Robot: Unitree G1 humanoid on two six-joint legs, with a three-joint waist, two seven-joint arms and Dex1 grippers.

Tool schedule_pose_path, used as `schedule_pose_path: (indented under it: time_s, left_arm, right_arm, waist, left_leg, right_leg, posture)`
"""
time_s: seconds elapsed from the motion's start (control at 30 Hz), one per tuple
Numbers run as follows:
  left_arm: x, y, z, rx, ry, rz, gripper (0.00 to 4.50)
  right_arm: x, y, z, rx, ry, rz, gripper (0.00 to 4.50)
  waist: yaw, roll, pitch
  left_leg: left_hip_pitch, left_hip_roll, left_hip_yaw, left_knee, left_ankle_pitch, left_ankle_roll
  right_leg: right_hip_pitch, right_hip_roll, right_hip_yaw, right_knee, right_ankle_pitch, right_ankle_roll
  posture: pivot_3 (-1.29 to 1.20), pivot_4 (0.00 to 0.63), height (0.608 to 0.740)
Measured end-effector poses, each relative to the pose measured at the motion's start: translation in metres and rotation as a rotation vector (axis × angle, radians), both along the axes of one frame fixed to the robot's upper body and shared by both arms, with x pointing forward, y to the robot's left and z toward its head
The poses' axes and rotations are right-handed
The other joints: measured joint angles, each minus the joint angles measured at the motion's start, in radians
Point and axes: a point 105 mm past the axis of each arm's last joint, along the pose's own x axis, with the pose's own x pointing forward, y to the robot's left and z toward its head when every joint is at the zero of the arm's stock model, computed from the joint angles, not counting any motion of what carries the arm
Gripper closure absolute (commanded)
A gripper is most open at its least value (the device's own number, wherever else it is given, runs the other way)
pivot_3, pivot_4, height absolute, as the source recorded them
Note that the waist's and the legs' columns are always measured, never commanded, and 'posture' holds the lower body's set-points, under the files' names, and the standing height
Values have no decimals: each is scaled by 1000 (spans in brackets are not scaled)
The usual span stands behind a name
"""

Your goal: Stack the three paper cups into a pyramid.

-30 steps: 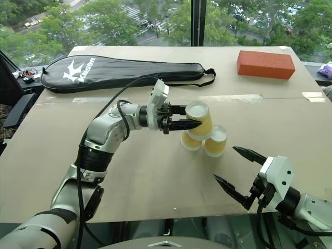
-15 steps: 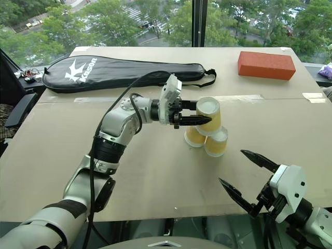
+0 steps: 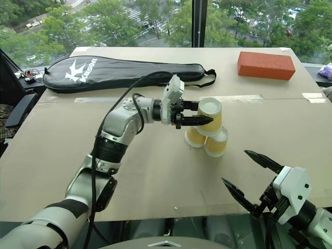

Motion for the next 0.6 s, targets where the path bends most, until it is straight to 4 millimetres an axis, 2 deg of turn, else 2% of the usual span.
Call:
schedule_pose_path:
  time_s: [0.23, 0.33, 0.6]
  left_arm:
    - [-11, 2, 2, -30, 122, 34, 2141]
    - [-17, 0, 9, -47, 141, 32, 2141]
    - [-7, 3, 29, -79, 83, 84, 2141]
  right_arm:
    - [2, -1, 0, -4, -6, -6, 0]
    - [4, -2, 0, -7, -12, -7, 0]
    - [6, 0, 0, -6, -21, 3, 0]
  waist:
    - [0, 0, 0]
    - [0, 0, 0]
    - [0, 0, 0]
  left_leg:
    - [-1, 0, 0, 0, 0, 0]
    - [0, 0, -1, 0, 0, 0]
    - [0, 0, 0, 0, 0, 0]
  right_leg:
    - [0, 0, 0, 0, 0, 0]
    - [0, 0, -1, 0, 0, 0]
    - [0, 0, 0, 0, 0, 0]
  posture:
    - [0, 150, 740]
    - [0, 150, 740]
    - [0, 150, 740]
